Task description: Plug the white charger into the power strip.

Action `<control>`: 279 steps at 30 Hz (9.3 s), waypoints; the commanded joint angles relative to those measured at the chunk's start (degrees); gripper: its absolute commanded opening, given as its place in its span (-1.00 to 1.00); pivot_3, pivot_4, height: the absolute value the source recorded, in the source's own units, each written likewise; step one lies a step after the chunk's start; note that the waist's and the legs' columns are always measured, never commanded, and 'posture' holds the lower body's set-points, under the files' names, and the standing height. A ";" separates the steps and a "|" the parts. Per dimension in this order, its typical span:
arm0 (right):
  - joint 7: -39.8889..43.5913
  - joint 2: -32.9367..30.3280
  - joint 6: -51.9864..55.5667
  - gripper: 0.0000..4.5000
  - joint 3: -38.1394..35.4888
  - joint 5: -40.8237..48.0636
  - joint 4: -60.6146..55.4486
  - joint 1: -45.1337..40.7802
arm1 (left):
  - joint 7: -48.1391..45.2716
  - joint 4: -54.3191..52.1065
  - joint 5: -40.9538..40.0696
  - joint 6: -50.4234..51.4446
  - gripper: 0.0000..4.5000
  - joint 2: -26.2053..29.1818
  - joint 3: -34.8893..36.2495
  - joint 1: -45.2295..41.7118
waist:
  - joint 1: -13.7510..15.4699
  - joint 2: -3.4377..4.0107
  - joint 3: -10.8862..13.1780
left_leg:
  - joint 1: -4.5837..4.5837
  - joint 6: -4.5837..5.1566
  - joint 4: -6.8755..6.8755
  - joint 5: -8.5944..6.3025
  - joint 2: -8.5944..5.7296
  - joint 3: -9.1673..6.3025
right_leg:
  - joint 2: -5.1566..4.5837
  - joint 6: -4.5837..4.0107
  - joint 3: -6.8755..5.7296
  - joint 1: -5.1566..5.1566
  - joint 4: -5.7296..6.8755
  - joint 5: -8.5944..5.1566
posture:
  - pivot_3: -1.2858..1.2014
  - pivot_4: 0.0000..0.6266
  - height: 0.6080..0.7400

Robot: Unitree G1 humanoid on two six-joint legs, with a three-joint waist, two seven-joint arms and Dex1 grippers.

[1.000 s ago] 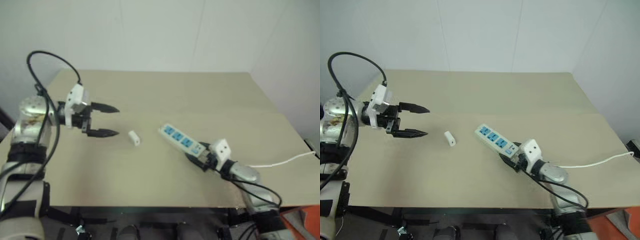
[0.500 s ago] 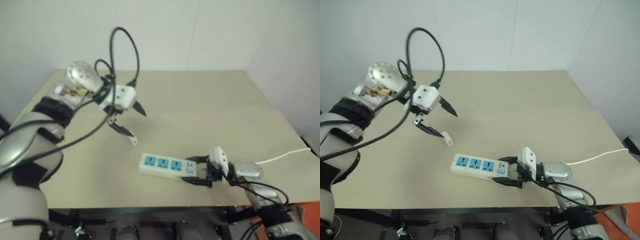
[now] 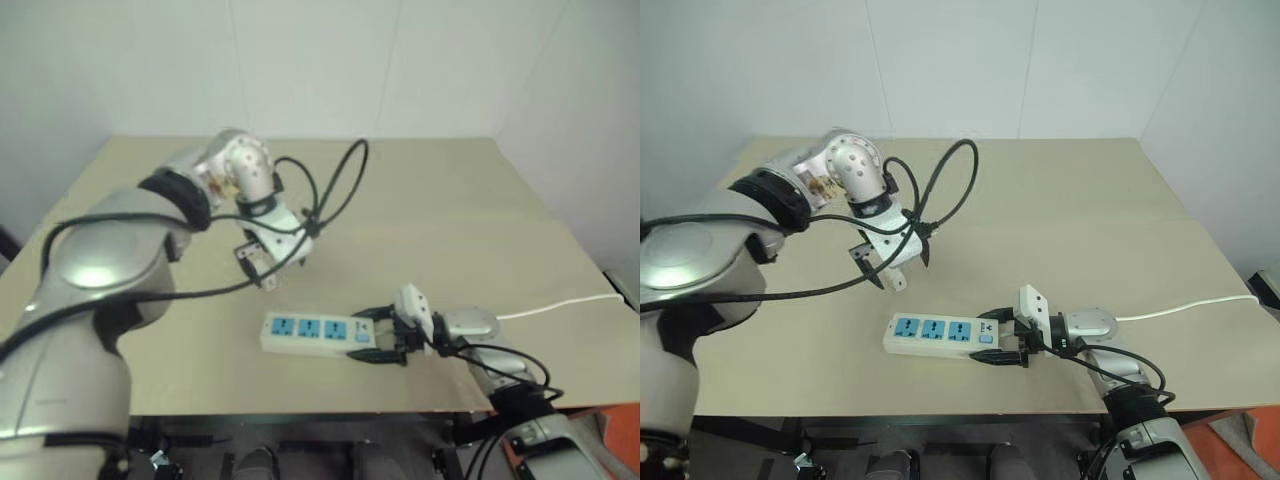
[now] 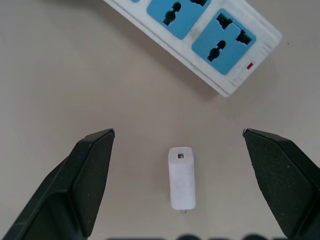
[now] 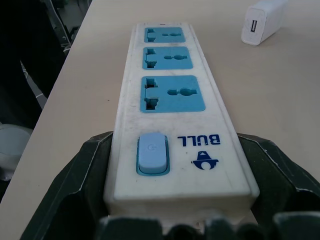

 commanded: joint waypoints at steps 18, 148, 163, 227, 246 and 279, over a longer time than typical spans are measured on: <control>-5.05 -0.05 -0.03 0.52 1.46 -4.39 -2.23 3.74 | -0.17 12.37 30.22 -7.20 1.00 -7.35 19.32 4.46 | 0.01 -0.02 -0.01 | 0.17 0.00 0.01 0.00 -0.01 0.00 | 0.00 0.00 0.02 0.14 0.06 0.00 | 0.03 -0.52 1.00; 1.29 5.29 -18.83 0.52 3.01 -12.06 31.41 -13.97 | 2.83 -24.92 5.53 49.20 -0.56 -11.87 77.54 50.79 | -1.80 -0.17 -0.53 | 2.06 -0.03 0.01 -0.01 0.03 -0.17 | 0.05 0.03 -0.09 2.00 0.03 0.07 | 0.03 -0.52 1.00; 0.95 5.36 -18.95 0.52 3.12 -12.57 31.50 -13.75 | 2.71 -17.31 8.44 44.35 -0.56 -12.26 77.84 48.21 | -1.81 -0.23 -0.60 | 2.17 -0.04 -0.19 -0.01 0.00 -0.17 | 0.05 0.02 -0.03 2.03 -0.04 0.07 | 0.03 -0.52 1.00; -0.30 5.95 -20.12 0.52 2.77 -14.15 31.99 -13.75 | 5.55 -26.18 7.19 42.30 0.97 -7.71 79.22 58.96 | -2.03 -0.26 -2.37 | 2.52 -0.49 -0.92 -0.29 0.02 -0.17 | 0.01 -0.68 0.02 2.02 -0.48 -0.32 | 0.03 -0.52 1.00; 7.59 -7.86 -12.90 0.99 -6.58 -3.75 13.87 -7.64 | 5.08 -41.38 -3.27 51.30 1.00 7.88 93.78 70.08 | 0.63 0.02 -1.17 | 0.54 -0.09 -1.48 -0.05 -0.09 -0.13 | -0.25 -0.43 -0.17 0.38 -1.00 -0.04 | 0.03 -0.52 1.00; -5.99 -28.44 6.61 0.99 -33.83 7.79 -29.53 27.12 | -0.17 -28.63 -4.19 53.51 1.00 12.92 79.86 56.59 | 1.64 0.09 -0.50 | 0.11 -0.16 -0.71 0.06 -0.08 0.04 | -0.25 0.11 -0.13 0.17 -0.92 0.09 | 0.03 -0.52 1.00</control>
